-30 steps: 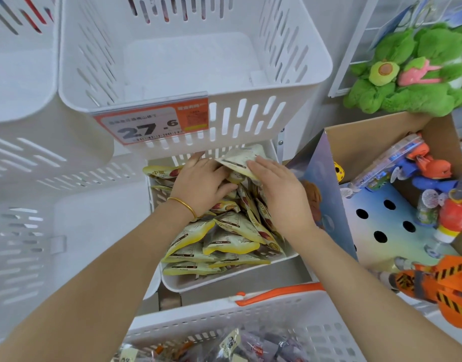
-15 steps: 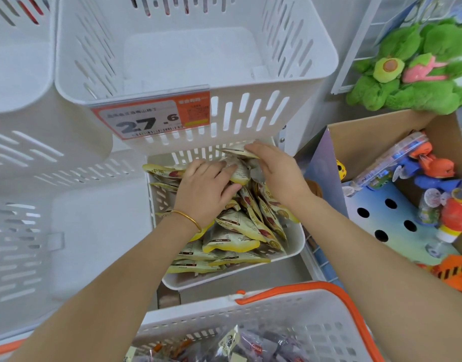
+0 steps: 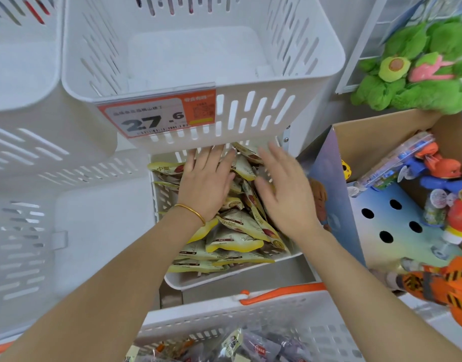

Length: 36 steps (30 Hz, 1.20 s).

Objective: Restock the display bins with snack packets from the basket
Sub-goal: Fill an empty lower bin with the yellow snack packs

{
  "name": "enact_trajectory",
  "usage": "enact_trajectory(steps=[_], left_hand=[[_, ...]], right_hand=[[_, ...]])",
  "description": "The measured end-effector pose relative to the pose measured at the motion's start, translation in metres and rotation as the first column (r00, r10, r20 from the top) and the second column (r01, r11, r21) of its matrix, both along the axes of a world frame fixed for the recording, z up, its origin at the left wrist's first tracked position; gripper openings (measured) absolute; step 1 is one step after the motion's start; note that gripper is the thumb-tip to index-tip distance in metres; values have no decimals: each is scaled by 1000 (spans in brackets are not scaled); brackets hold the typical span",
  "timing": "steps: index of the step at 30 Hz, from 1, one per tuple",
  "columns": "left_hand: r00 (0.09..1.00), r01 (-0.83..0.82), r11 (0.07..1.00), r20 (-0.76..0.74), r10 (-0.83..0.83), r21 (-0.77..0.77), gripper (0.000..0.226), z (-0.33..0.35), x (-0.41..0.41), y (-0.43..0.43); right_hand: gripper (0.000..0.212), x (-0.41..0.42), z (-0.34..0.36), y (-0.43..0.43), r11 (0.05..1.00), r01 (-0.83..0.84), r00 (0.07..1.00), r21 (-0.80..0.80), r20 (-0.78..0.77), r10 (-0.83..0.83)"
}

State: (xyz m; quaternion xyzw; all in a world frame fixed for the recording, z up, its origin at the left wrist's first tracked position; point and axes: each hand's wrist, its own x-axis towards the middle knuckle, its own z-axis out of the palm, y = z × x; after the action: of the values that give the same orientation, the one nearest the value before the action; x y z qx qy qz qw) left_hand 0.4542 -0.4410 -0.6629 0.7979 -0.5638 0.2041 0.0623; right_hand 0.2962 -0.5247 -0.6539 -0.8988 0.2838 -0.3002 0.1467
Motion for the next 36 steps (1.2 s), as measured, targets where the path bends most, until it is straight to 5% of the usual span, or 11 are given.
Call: enact_trajectory(steps=[3, 11, 16, 20, 25, 30, 36], left_hand=[[1000, -9, 998, 12, 8, 69, 55, -3, -4, 5], [999, 10, 984, 42, -18, 180, 60, 0, 6, -3], [998, 26, 984, 49, -35, 174, 61, -4, 5, 3], [1000, 8, 970, 12, -11, 243, 66, 0, 10, -5], [1000, -24, 992, -11, 25, 122, 61, 5, 4, 21], [997, -33, 968, -53, 47, 247, 67, -2, 2, 52], [959, 6, 993, -282, 28, 117, 67, 35, -7, 102]], right_hand=[[71, 2, -19, -1, 998, -67, 979, -12, -195, 64], [85, 16, -23, -16, 994, 106, 928, -20, -358, -106], [74, 18, -24, -3, 982, 74, 951, -173, -283, -121], [75, 26, -23, -3, 991, 58, 934, -117, -345, -95], [64, 11, -25, 5, 985, 44, 956, -167, -280, -90], [67, 1, -29, 14, 991, 4, 904, -134, -424, -61], [55, -35, 0, 50, 992, 128, 981, 3, -150, -126]])
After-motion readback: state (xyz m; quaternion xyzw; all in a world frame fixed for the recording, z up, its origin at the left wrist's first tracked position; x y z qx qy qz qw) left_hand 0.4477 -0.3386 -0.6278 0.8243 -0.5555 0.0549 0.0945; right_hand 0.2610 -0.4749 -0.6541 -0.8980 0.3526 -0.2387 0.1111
